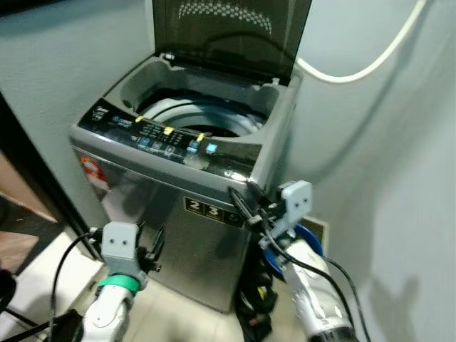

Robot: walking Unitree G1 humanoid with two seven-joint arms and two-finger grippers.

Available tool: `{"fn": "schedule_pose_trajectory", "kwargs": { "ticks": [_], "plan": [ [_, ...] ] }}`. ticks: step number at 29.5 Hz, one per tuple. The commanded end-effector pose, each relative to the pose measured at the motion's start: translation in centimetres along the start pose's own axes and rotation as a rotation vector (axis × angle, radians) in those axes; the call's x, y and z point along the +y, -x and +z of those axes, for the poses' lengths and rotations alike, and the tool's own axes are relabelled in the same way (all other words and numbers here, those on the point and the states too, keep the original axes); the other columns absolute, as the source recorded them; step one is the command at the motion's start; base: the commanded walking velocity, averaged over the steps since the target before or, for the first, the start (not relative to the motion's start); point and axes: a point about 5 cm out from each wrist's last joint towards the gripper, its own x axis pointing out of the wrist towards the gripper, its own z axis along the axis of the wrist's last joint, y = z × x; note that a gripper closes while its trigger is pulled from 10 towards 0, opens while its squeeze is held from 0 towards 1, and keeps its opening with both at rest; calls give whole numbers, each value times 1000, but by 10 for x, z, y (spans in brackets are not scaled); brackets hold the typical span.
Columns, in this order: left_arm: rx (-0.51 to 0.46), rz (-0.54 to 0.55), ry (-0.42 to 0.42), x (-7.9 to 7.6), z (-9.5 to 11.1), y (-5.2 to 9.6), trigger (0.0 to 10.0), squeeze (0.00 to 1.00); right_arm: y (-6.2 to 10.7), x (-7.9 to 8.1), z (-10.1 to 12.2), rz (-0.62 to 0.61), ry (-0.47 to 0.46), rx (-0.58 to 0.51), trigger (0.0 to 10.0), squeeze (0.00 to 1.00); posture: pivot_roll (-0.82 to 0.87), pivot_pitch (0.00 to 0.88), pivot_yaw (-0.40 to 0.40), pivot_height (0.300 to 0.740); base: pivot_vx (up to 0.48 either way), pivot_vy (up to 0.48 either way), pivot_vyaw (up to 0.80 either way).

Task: Clothes washing

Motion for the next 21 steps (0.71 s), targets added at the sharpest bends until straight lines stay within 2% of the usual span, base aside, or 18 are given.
{"fn": "schedule_pose_trajectory", "kwargs": {
  "ticks": [1, 11, 21],
  "plan": [
    [33, 13, -10, 4, -6, 5, 10000, 0, -2, 5, -3, 8, -20, 7, 10000, 0, 72, 0, -9, 740, 0, 0, 800],
    [24, -17, -19, 0, -5, 3, 10000, 0, -2, 5, 1, 21, -59, -14, 10000, 0, 71, 0, -8, 740, 0, 0, 800],
    [27, -17, -22, 1, -5, 4, 10000, 0, -3, 8, 1, 38, -60, -16, 10000, 0, 71, 0, -8, 740, 0, 0, 800]
  ]
}}
